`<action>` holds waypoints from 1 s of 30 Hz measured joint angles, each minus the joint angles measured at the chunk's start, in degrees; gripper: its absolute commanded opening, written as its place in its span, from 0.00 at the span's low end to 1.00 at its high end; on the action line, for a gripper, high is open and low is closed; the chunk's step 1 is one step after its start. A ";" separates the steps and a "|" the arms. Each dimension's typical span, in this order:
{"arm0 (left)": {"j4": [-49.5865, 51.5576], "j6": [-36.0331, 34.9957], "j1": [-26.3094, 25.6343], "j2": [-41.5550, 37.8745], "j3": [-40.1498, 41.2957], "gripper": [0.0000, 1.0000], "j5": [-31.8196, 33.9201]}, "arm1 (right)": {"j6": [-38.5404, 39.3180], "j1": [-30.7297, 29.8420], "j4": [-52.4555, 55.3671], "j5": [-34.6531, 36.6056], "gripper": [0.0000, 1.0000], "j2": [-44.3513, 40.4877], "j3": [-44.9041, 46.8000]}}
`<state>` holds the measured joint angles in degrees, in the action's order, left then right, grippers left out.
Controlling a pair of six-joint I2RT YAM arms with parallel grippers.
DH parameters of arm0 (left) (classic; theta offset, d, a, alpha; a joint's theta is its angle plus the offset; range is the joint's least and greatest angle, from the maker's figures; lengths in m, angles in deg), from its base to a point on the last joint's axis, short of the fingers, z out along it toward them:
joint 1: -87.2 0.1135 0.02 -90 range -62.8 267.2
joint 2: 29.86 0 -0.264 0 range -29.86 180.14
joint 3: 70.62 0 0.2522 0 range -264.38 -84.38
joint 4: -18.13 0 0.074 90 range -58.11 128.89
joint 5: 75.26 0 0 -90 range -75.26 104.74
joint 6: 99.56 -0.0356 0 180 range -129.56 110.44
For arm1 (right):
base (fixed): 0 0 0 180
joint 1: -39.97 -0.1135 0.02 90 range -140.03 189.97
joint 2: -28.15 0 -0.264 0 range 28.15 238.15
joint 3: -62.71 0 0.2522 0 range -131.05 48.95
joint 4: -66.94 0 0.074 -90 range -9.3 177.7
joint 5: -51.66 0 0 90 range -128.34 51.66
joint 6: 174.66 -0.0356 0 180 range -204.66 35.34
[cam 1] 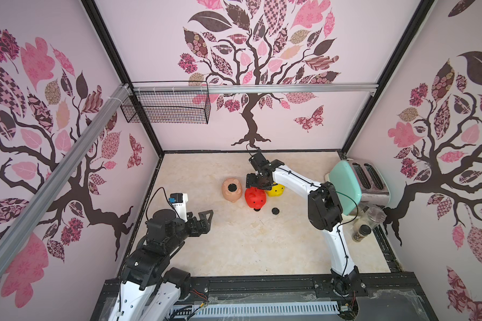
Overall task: Close piggy banks
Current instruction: Move the piggy bank to the center of the board.
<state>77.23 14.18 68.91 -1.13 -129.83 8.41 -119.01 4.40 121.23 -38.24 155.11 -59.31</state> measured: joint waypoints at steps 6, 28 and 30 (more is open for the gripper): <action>-0.22 0.00 0.00 -0.15 0.37 0.94 -0.04 | -1.79 -1.18 -2.51 -0.39 0.84 -6.03 9.68; -0.22 0.00 -0.50 0.04 0.37 0.94 0.11 | -11.13 -3.80 -12.92 -5.49 0.84 -19.02 31.08; -0.20 0.00 -0.85 0.20 0.37 0.94 0.24 | -11.80 -3.87 -13.05 -5.99 0.84 -19.02 31.10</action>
<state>77.03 14.18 68.06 -0.93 -129.46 8.66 -130.81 0.53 108.19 -44.23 136.09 -28.21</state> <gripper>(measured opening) 0.943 0.838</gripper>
